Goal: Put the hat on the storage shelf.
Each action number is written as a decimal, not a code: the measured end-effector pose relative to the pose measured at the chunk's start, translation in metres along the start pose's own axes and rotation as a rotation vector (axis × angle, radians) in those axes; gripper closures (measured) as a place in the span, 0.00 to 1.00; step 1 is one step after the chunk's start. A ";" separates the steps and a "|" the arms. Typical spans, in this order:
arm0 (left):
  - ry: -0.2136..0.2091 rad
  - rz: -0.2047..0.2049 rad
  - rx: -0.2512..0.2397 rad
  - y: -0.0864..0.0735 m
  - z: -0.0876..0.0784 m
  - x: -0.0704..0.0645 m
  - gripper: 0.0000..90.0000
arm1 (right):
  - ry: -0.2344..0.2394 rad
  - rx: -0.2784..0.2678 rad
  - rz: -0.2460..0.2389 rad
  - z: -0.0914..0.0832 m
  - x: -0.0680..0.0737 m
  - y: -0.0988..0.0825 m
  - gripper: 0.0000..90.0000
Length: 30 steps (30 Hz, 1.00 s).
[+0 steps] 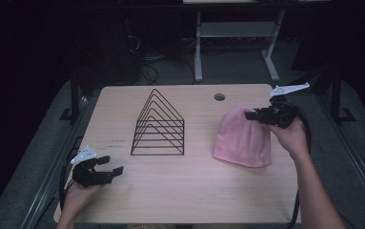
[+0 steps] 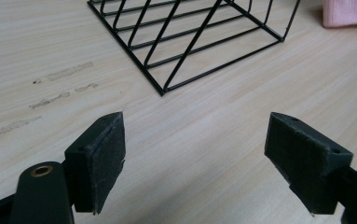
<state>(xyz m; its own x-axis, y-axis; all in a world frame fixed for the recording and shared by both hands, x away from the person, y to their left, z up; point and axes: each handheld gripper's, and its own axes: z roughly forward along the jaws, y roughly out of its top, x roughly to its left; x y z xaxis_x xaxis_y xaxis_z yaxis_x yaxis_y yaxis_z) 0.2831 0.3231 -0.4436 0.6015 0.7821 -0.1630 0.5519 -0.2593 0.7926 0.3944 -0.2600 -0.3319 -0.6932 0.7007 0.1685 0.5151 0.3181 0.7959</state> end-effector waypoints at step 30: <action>-0.070 0.046 -0.006 0.015 0.004 0.001 0.22 | -0.051 -0.040 -0.086 -0.055 0.027 0.024 0.83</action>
<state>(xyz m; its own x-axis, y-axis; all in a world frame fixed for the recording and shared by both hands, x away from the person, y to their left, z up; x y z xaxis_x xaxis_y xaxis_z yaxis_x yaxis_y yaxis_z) 0.2947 0.3178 -0.4342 0.6650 0.7281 -0.1663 0.5194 -0.2909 0.8035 0.3603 -0.2686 -0.2767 -0.7073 0.7035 0.0696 0.4336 0.3539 0.8287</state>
